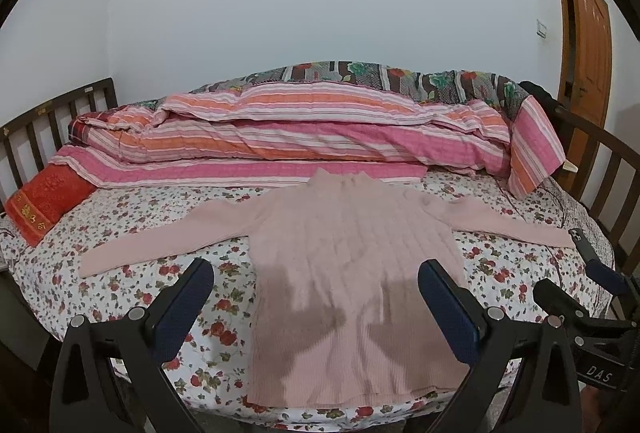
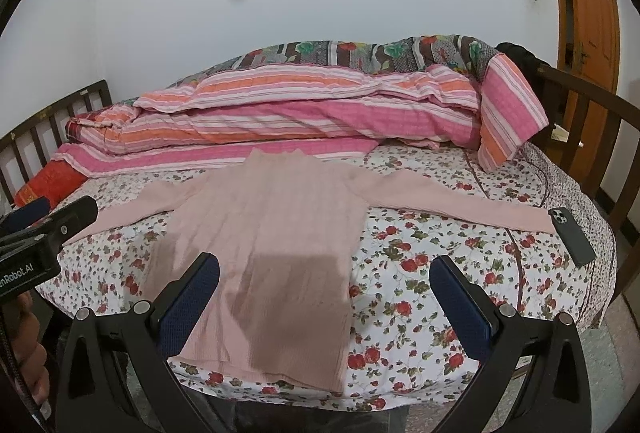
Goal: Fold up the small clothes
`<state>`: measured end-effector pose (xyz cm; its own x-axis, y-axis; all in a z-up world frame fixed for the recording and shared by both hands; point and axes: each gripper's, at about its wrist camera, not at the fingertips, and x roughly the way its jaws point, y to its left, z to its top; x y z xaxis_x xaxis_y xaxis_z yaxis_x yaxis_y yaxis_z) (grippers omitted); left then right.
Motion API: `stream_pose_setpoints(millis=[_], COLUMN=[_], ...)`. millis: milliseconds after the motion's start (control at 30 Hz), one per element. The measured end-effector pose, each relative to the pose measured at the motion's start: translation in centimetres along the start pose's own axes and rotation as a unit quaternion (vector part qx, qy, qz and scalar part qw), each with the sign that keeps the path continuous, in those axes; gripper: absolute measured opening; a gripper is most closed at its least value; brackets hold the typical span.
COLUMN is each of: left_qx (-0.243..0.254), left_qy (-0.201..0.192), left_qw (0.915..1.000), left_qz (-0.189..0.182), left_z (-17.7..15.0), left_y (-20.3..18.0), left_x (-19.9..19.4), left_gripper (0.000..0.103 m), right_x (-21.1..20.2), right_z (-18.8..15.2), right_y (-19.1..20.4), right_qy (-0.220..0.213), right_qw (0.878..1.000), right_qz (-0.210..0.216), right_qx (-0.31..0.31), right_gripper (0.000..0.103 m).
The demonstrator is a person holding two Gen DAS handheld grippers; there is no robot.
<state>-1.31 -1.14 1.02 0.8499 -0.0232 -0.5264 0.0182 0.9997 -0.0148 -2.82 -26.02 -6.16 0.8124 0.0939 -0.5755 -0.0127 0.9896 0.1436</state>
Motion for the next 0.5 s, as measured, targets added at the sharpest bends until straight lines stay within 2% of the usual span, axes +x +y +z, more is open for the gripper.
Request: stream_pose_setpoints(millis=[500], left_qx=[0.0], left_qy=[0.008], left_qw=[1.0], left_qz=[-0.001], left_z=[-0.3], left_y=[-0.7], left_x=[1.2], left_gripper=[0.103], right_x=[0.4], right_z=[0.0], right_y=[0.2], right_qy=[-0.001], right_qw=[1.0], right_qz=[0.002], right_qx=[-0.001], right_gripper=[0.103])
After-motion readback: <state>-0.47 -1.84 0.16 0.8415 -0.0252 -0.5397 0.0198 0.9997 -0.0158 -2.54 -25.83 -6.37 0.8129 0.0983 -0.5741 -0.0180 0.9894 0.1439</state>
